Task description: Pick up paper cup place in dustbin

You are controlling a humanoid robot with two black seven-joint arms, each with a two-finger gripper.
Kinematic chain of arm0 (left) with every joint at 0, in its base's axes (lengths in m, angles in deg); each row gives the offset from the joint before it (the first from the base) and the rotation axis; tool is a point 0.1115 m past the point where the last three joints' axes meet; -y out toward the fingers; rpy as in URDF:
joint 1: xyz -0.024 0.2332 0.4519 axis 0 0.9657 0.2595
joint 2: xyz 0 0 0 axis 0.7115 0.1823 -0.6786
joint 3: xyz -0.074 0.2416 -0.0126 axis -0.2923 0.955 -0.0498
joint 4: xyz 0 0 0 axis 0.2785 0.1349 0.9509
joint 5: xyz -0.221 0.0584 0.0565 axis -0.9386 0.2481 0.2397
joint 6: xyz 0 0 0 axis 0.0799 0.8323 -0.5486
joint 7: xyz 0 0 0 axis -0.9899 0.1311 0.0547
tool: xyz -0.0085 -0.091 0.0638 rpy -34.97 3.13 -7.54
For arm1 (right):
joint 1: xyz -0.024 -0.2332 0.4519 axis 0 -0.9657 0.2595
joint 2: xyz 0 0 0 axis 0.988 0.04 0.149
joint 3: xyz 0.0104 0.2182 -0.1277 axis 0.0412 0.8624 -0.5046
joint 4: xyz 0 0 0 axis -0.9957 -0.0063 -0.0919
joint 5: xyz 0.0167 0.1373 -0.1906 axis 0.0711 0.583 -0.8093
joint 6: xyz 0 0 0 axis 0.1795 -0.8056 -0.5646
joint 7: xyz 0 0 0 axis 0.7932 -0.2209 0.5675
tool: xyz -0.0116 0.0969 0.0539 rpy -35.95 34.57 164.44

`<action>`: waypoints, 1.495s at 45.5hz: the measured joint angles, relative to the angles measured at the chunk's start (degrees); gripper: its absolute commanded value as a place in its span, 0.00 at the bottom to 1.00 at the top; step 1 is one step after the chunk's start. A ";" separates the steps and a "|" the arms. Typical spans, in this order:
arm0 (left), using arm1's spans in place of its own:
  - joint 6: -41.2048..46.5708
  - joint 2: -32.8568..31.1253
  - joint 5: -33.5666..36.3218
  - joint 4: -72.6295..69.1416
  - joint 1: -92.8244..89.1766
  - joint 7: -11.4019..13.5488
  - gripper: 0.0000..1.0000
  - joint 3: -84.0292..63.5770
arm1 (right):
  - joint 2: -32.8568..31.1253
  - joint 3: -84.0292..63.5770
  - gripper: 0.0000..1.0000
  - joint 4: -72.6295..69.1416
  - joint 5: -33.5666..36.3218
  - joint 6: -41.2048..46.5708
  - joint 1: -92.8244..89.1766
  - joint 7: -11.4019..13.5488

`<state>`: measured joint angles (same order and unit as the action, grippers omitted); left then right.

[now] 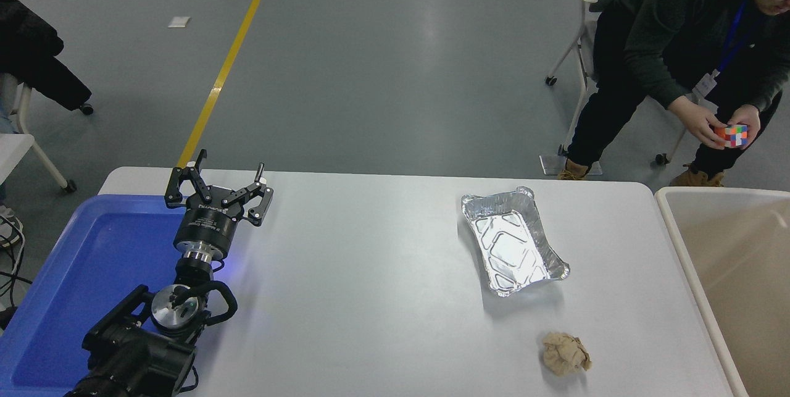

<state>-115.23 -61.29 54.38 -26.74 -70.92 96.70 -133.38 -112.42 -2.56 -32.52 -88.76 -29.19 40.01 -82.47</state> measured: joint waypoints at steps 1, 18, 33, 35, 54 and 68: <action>0.00 0.00 -0.01 0.00 0.00 0.00 0.99 0.00 | 0.13 0.18 0.00 0.03 0.01 -0.15 -0.20 0.01; 0.00 0.00 0.02 0.00 -0.01 0.00 0.99 -0.03 | 2.86 3.02 0.00 0.20 0.05 -2.85 -4.28 0.06; 0.00 0.00 0.02 0.01 -0.01 0.00 0.99 -0.02 | 5.29 4.90 0.00 0.26 0.05 -5.09 -8.19 -0.12; 0.00 0.00 -0.01 0.01 -0.01 0.00 0.99 -0.03 | 5.54 5.20 0.00 0.26 0.05 -5.34 -8.76 -0.15; 0.00 0.00 -0.04 0.01 -0.01 0.00 0.99 -0.07 | 7.05 9.69 0.00 0.32 0.05 -6.60 -13.72 -0.48; 0.00 0.00 -0.03 0.01 -0.01 0.00 0.99 -0.08 | 7.79 11.84 0.00 0.35 0.05 -6.75 -16.17 -0.61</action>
<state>-115.23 -61.29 54.35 -26.73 -70.93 96.70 -133.47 -104.64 9.28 -32.17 -88.72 -35.94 23.83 -83.07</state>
